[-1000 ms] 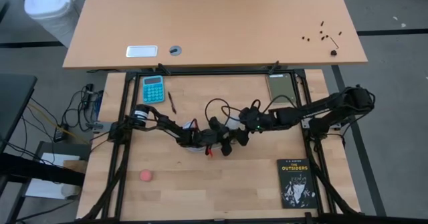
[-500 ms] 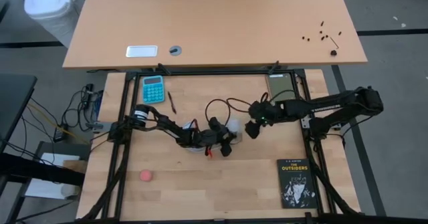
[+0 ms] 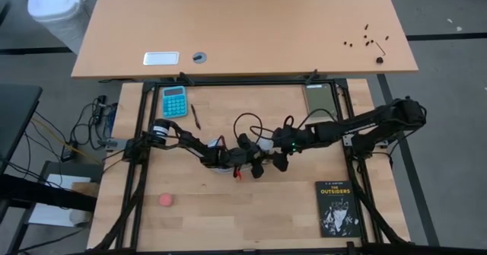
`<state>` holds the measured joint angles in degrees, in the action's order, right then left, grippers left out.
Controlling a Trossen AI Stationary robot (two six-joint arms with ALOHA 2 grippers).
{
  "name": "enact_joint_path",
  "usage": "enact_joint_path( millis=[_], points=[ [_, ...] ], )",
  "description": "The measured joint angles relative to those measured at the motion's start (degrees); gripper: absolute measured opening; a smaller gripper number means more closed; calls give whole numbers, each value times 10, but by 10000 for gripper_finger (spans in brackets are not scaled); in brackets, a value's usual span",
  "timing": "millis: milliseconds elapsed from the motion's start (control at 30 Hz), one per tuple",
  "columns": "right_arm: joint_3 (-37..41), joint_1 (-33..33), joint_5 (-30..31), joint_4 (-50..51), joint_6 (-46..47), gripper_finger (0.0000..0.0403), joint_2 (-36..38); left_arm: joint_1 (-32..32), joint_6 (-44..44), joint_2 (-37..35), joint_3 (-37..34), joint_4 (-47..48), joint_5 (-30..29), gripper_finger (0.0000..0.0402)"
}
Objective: Screw lightbulb
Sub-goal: Remove the white lightbulb from the desk lamp
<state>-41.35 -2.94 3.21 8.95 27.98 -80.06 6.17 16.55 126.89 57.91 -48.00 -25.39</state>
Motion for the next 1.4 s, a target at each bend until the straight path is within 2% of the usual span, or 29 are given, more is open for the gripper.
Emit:
enact_joint_path(
  millis=[167,433,800,1000,1133,1200,1300,1400],
  points=[
    [0,9,-9,-25,8,287,-21,0,4,0,0,0,-3,188],
    [0,31,-15,-32,8,331,-15,0,11,0,0,-1,-3,188],
    [0,57,10,-30,1,333,-14,-1,11,0,0,-2,-2,188],
    [-4,77,39,54,35,321,0,-3,16,0,0,1,-5,188],
    [3,97,114,182,92,311,20,0,14,0,0,0,-2,188],
    [-1,98,101,184,97,308,39,0,14,0,0,-1,1,188],
    [0,95,28,172,59,307,48,0,14,0,0,-1,2,188],
    [0,73,-29,112,30,307,50,0,14,0,0,-1,3,188]
  ],
)
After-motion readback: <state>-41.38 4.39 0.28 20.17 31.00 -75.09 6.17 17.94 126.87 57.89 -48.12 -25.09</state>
